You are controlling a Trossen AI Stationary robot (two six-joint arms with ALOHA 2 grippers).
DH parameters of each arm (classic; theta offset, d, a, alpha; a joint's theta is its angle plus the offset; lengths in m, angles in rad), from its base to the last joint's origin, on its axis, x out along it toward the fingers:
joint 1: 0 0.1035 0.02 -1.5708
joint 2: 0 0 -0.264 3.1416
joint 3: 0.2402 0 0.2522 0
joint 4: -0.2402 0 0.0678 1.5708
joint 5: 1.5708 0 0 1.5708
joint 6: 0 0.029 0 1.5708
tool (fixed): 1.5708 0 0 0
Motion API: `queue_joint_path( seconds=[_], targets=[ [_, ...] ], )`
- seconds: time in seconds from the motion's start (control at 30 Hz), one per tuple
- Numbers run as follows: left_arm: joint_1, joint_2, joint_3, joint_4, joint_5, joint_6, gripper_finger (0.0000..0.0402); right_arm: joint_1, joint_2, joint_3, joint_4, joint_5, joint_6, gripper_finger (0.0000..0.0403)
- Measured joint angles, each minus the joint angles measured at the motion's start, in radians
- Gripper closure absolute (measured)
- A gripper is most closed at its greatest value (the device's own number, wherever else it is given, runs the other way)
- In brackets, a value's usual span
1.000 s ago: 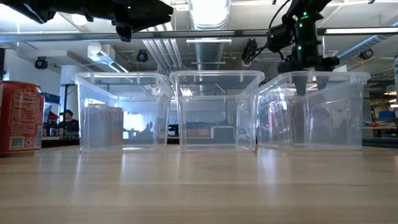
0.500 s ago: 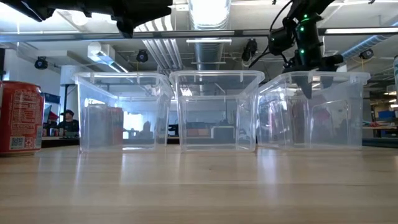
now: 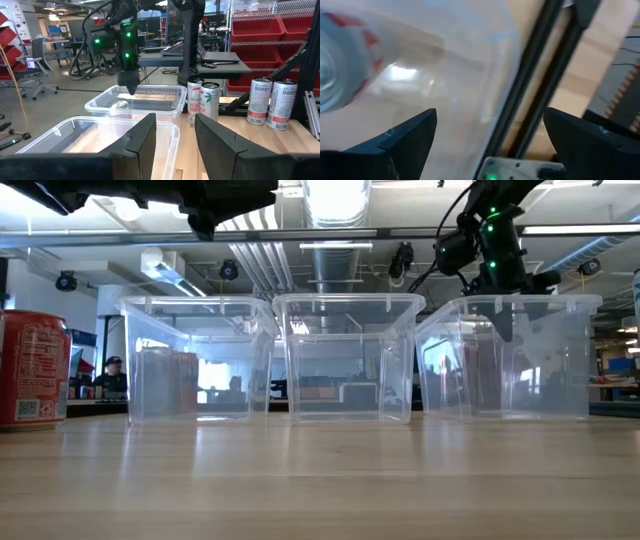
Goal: Sort soda cans
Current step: Put the bottom right red-silver soda can into the right transparent bin
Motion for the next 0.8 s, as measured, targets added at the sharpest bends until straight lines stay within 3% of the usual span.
queue_joint_path(
  seconds=[0.37, 0.8],
  targets=[
    [0.0, 0.0, 0.0, 0.0, -0.001, 0.006, 0.028, 0.005, -0.028, 0.0, 0.004, -0.137, -0.008, 0.0042],
    [0.0, 0.0, 0.0, 0.014, -0.003, 0.008, 0.028, 0.032, -0.028, 0.0, 0.007, -0.194, 0.002, 0.0042]
  ],
)
